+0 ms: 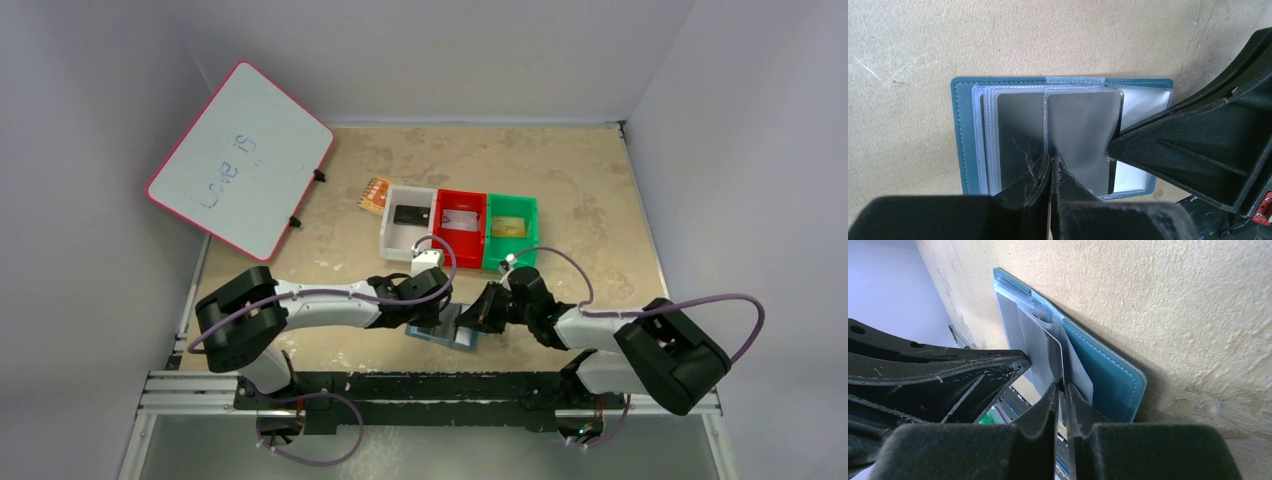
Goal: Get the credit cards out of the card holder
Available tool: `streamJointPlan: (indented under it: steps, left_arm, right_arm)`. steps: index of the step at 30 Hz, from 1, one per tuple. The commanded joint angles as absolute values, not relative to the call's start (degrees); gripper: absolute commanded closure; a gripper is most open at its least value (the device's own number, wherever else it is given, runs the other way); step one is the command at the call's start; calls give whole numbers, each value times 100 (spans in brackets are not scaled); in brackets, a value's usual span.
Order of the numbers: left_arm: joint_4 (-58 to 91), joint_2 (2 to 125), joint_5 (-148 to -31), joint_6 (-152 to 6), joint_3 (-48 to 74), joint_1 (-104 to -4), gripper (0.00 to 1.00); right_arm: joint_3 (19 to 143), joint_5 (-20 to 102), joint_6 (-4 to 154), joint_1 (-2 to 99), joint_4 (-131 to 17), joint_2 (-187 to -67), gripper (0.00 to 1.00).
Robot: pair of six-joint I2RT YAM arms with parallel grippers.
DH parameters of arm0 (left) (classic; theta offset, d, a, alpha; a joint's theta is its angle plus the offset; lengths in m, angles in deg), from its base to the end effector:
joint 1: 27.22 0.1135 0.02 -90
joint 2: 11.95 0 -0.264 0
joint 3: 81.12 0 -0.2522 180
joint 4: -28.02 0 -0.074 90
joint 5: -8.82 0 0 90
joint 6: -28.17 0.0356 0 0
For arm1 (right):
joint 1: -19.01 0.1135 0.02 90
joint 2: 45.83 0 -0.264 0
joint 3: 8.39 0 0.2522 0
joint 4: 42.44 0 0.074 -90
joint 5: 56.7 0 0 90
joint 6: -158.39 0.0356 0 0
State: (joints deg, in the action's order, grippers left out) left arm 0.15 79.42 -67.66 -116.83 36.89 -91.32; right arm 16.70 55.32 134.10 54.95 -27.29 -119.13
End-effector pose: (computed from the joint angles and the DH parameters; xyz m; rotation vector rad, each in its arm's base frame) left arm 0.1406 -0.2706 0.1623 0.1164 2.6076 -0.5041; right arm 0.1556 0.1293 0.1200 0.3808 2.4420 1.3353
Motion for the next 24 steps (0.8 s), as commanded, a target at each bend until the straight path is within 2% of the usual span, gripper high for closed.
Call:
streamJointPlan:
  steps: [1, 5, 8, 14, 24]
  left_arm:
    - [-432, 8195, -6699, -11755, 3926, -9205, 100]
    - [-442, 8262, -6673, -11746, 3933, -9221, 100]
    - [-458, 8299, -6640, -11766, 3935, -9230, 100]
    - [-631, 8310, -6421, -11847, 3939, -9234, 100]
    - [-776, 8258, -6197, -11917, 3934, -9235, 100]
  right_arm:
    - [1563, 5410, 13643, 5478, -2080, -11997, 86]
    - [1463, 5313, 13711, 5474, -1930, -12014, 85]
    - [1432, 5346, 13719, 5470, -1813, -12030, 100]
    - [1366, 5280, 13692, 5469, -2144, -11607, 100]
    - [1372, 4999, 13589, 5435, -3567, -10265, 100]
